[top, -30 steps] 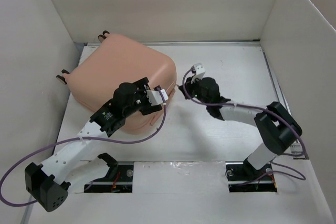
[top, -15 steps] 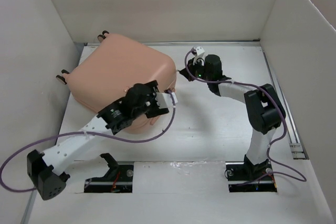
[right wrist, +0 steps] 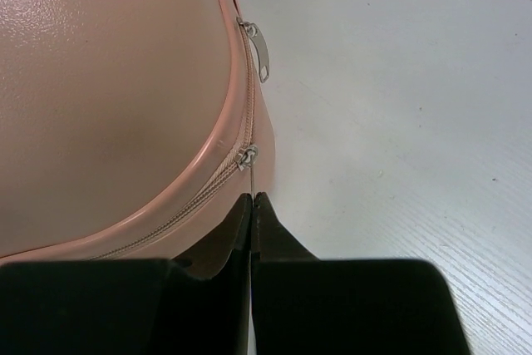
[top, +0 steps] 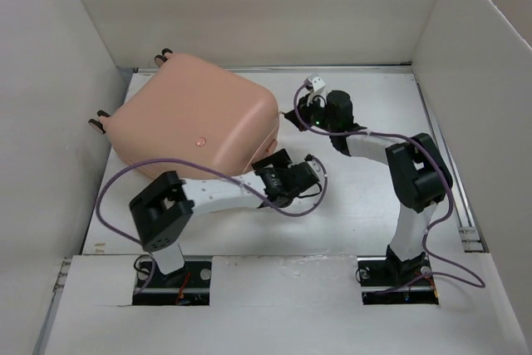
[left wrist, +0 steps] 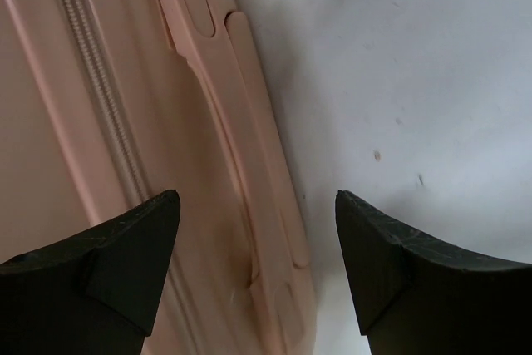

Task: Pack the luggage

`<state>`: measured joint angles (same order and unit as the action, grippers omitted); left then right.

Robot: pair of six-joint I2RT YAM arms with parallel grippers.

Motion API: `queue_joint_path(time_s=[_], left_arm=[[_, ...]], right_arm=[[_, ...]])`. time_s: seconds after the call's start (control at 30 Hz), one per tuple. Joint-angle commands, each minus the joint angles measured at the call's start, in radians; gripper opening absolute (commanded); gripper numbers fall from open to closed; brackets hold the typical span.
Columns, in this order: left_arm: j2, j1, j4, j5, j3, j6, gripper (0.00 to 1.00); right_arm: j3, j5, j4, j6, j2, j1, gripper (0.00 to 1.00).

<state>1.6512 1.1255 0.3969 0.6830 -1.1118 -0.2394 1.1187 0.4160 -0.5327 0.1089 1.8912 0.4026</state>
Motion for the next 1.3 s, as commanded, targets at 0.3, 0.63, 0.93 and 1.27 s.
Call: queue_joint_path(time_s=[0.3, 0.63, 0.93, 1.27], left_arm=[[0.186, -0.088, -0.029, 0.135, -0.016, 0.173, 0.71], [0.303, -0.170, -0.076, -0.068, 0.046, 0.089, 0.40], [0.138, -0.083, -0.024, -0.491, 0.223, -0.148, 0.00], [-0.387, 0.003, 0.171, -0.685, 0.515, -0.402, 0.00]], right_arm=[[-0.051, -0.054, -0.027, -0.025, -0.043, -0.051, 0.00], [-0.060, -0.054, -0.027, -0.015, -0.043, -0.061, 0.00], [-0.138, -0.066, -0.036, 0.005, -0.090, -0.070, 0.00], [-0.197, -0.336, -0.003, 0.044, -0.149, -0.080, 0.00]])
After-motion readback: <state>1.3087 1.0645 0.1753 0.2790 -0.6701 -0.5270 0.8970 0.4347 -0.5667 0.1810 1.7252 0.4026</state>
